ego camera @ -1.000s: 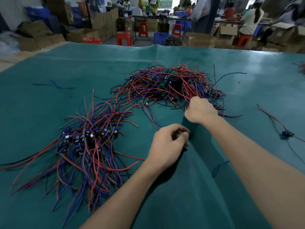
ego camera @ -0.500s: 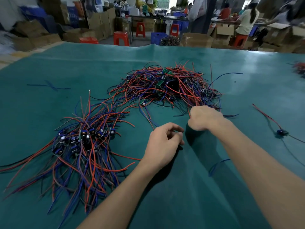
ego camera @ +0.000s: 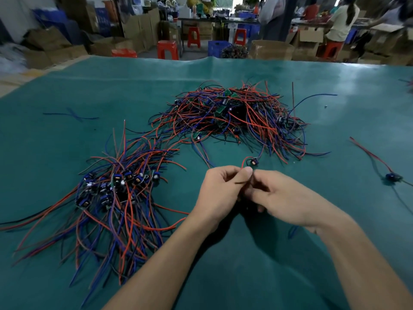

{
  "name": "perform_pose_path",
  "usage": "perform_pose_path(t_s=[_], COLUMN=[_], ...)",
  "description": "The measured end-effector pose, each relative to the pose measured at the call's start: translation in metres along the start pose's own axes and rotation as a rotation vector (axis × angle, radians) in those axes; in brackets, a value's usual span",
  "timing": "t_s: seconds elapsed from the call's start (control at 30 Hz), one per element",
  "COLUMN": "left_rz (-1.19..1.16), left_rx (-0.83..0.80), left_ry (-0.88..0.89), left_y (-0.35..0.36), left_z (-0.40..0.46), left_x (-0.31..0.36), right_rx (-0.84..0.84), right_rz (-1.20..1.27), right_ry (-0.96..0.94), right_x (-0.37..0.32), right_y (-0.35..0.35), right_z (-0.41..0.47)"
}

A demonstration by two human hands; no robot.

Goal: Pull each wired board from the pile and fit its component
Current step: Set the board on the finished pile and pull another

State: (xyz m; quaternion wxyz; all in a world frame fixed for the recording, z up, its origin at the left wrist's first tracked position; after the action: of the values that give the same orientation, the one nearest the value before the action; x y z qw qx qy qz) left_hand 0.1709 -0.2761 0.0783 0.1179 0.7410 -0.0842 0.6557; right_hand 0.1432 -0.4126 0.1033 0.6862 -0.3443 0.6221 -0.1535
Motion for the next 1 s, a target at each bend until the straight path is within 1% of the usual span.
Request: perform_pose_path(t_s=[0.1, 0.13, 0.2, 0.27, 0.3, 0.33, 0.37, 0.47, 0.5, 0.53, 0.6, 0.67, 0.73, 0.8, 0.9, 1.0], left_rz=[0.010, 0.017, 0.023, 0.062, 0.115, 0.176, 0.235, 0.463, 0.514, 0.511, 0.335, 0.176, 0.116, 0.063, -0.027, -0.098], left_rx=[0.069, 0.081, 0.058, 0.003, -0.031, -0.075, -0.123, -0.222, -0.248, -0.274, -0.284, -0.247, -0.227, -0.197, -0.172, -0.171], left_ry=[0.024, 0.023, 0.024, 0.054, 0.078, 0.100, 0.115, 0.154, 0.161, 0.151, 0.078, 0.041, 0.051, 0.065, 0.039, 0.033], left_y=[-0.001, -0.001, 0.001, 0.002, 0.002, 0.004, 0.005, 0.009, 0.010, 0.010, 0.008, 0.006, 0.007, 0.005, 0.004, 0.005], left_z=[0.002, 0.002, 0.001, -0.001, -0.002, -0.004, -0.007, -0.013, -0.015, -0.015, -0.012, -0.010, -0.010, -0.008, -0.008, -0.008], left_x=[-0.003, -0.005, -0.007, -0.007, -0.007, -0.006, -0.005, -0.008, -0.008, -0.008, -0.005, -0.001, 0.001, 0.000, 0.002, 0.003], right_rx=[0.145, 0.240, 0.492, 0.694, 0.730, 0.731, 0.711, 0.660, 0.648, 0.644, 0.629, 0.554, 0.443, 0.381, 0.349, 0.331], right_rz=[0.109, 0.129, 0.154, 0.388, 0.533, 0.646, 0.696, 0.729, 0.748, 0.797, 0.979, 1.109, 1.123, 1.154, 1.230, 1.155], right_ry=[0.033, 0.054, 0.103, 0.177, 0.208, 0.233, 0.254, 0.239, 0.223, 0.212, 0.174, 0.116, 0.076, 0.047, 0.013, -0.004], right_x=[0.013, 0.017, 0.023, 0.026, 0.025, 0.025, 0.024, 0.022, 0.021, 0.020, 0.016, 0.012, 0.006, 0.001, -0.003, -0.004], right_y=[0.003, 0.002, -0.003, -0.007, -0.007, -0.007, -0.006, -0.005, -0.005, -0.006, -0.010, -0.012, -0.009, -0.003, 0.000, 0.000], right_z=[-0.004, -0.004, -0.004, -0.001, 0.001, 0.002, 0.003, 0.002, 0.002, 0.001, -0.002, -0.003, -0.004, -0.002, -0.002, -0.002])
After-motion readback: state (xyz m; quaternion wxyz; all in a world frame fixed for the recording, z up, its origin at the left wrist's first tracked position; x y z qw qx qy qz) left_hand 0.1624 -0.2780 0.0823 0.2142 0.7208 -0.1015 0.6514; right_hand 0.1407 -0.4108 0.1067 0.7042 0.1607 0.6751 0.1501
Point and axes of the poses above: each hand's wrist, its own z-axis towards the middle knuckle, its own y-axis out of the palm, x = y × z, the point moved 2 cm from there along z, towards the middle knuckle, and after that the axes turned 9 degrees about -y, right-handed, at the moved point
